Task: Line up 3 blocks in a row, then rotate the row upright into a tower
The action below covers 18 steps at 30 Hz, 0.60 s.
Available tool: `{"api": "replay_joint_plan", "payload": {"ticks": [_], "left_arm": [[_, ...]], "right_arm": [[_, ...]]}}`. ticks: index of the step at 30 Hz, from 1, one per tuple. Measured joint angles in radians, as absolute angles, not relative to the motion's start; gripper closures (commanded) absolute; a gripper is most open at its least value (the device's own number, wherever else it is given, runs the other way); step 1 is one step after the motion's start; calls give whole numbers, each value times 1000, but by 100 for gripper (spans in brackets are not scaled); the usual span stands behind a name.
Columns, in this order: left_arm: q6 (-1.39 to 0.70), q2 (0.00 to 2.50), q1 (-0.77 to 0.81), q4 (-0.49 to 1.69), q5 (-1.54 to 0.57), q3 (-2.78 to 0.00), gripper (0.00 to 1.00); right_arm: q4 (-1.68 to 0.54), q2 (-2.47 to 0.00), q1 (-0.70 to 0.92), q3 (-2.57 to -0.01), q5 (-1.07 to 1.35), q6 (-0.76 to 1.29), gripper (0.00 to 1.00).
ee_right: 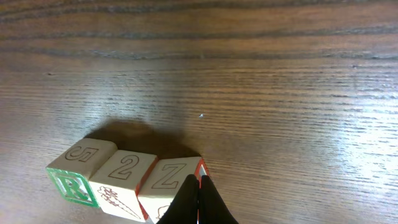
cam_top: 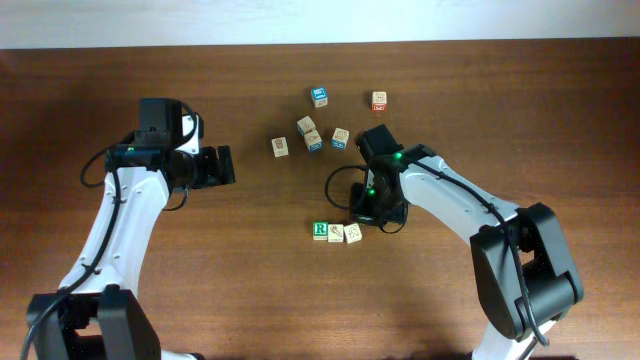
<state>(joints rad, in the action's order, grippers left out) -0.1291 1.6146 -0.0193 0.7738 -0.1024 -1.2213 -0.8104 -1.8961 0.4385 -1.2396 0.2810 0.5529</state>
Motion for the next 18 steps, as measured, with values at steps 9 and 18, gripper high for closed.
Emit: {"api": "replay_joint_plan", "payload": {"ticks": [9, 18], "left_arm": [[-129, 1615, -19, 775, -103, -1222, 1], [-129, 1615, -19, 778, -103, -1222, 1]], "right_arm": [[-864, -1897, 450, -1186, 254, 607, 96], [-807, -1897, 493, -1181, 299, 602, 96]]}}
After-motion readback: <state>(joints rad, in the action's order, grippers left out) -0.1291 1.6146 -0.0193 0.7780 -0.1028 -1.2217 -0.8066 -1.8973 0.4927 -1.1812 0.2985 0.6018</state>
